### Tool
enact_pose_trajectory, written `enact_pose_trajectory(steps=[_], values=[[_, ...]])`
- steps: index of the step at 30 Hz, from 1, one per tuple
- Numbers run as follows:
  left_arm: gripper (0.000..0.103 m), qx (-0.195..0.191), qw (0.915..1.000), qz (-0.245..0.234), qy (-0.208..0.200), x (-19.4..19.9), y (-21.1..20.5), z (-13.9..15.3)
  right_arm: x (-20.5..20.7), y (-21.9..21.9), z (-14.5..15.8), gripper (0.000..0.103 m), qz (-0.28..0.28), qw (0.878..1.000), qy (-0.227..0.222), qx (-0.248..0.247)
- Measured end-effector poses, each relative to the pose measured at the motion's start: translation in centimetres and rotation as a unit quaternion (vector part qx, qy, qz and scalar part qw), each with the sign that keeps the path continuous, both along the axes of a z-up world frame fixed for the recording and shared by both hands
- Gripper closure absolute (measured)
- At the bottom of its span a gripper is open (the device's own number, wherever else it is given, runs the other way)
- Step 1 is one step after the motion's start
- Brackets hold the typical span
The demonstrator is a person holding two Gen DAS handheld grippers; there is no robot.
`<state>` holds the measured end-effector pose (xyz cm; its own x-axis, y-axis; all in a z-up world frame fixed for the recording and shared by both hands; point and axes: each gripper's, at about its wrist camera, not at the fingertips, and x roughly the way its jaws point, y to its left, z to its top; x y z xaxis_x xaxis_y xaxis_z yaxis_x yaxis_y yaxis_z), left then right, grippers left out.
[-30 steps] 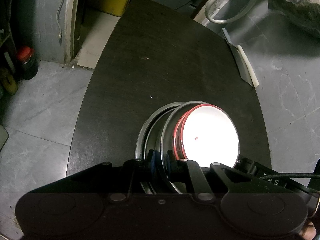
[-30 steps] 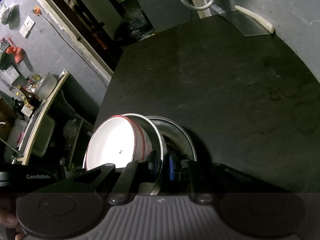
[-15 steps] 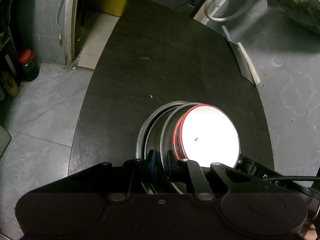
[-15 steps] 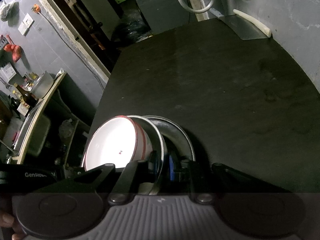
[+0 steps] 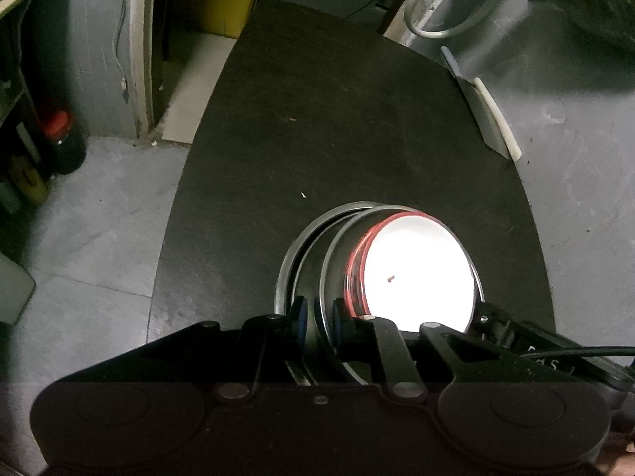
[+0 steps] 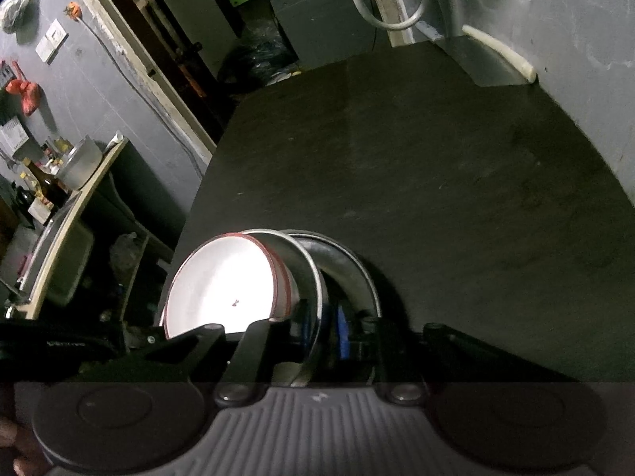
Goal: Organize plates and bowls
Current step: 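Lower the bowl stack onto the steel plates with both grippers, then open both grippers to release the steel bowl rim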
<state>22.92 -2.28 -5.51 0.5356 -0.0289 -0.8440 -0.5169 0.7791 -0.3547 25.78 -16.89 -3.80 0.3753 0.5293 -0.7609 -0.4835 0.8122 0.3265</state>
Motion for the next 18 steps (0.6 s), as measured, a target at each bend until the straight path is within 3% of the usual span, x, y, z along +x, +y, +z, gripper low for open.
enact_pose_trajectory(steps=[9,13,18], values=[[0.079,0.018,0.9998,0.001,-0.004,-0.4,-0.1,0.1,0.0,-0.4,0.1,0.076,0.003,1.000,-0.011,-0.005],[0.054,0.044,0.9989,0.014,0.004,-0.8,-0.1,0.1,-0.2,-0.6,0.3,0.070,0.000,1.000,-0.021,-0.003],[0.045,0.047,0.9986,0.023,-0.001,-1.3,0.1,0.1,-0.3,-0.6,0.4,0.070,0.002,1.000,-0.027,-0.005]])
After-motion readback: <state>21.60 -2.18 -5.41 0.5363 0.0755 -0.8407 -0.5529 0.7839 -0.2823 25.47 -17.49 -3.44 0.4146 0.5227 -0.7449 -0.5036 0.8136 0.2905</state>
